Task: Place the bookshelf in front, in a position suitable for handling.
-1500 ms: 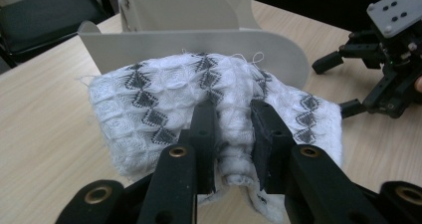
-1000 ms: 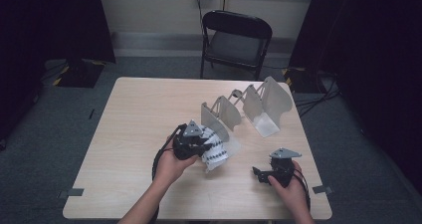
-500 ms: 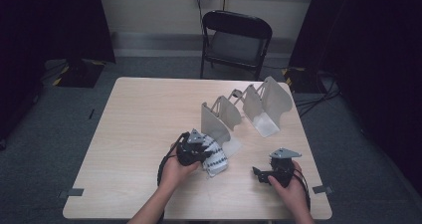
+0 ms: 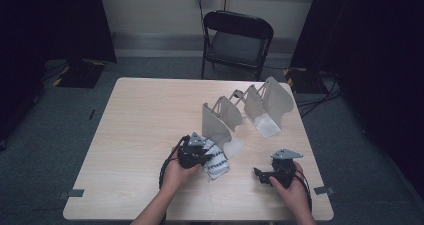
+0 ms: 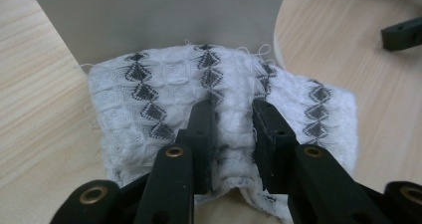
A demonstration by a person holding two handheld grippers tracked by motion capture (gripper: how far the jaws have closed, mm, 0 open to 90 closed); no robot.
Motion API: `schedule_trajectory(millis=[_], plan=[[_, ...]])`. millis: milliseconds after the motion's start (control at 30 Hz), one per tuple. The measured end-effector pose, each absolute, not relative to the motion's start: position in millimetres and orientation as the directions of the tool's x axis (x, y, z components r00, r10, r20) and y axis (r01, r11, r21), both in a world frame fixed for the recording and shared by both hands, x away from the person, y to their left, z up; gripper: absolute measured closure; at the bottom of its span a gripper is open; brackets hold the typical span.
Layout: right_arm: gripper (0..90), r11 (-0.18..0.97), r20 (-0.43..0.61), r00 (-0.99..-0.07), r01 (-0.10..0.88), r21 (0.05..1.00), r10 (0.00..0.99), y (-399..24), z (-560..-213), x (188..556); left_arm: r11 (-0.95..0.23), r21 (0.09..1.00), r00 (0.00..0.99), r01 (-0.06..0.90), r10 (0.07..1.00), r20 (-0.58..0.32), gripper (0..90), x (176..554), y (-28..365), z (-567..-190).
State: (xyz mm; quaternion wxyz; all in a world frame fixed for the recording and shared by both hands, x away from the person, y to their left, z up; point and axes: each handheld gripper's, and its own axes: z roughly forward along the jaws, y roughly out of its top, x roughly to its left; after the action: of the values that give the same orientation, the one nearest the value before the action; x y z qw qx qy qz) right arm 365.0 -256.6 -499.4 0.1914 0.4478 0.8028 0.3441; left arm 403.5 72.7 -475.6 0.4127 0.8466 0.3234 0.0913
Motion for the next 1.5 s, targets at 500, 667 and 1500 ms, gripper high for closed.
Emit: schedule_trajectory(millis=[500, 667, 1500], plan=[[8.6, 0.362, 0.001, -0.526, 0.587, 0.724, 0.851, -256.6, -499.4, 365.0, -0.4, 0.844, 0.774, 0.357, 0.632, -0.028, 71.6, 404.7, 102.6, -384.1], [8.6, 0.362, 0.001, -0.526, 0.587, 0.724, 0.851, -256.6, -499.4, 365.0, -0.393, 0.864, 0.765, 0.316, 0.644, 0.013, 71.6, 406.2, 111.5, -357.9], [8.6, 0.362, 0.001, -0.525, 0.587, 0.724, 0.851, -256.5, -499.4, 364.9, -0.422, 0.839, 0.751, 0.344, 0.66, 0.025, 71.5, 431.3, 110.0, -387.7]])
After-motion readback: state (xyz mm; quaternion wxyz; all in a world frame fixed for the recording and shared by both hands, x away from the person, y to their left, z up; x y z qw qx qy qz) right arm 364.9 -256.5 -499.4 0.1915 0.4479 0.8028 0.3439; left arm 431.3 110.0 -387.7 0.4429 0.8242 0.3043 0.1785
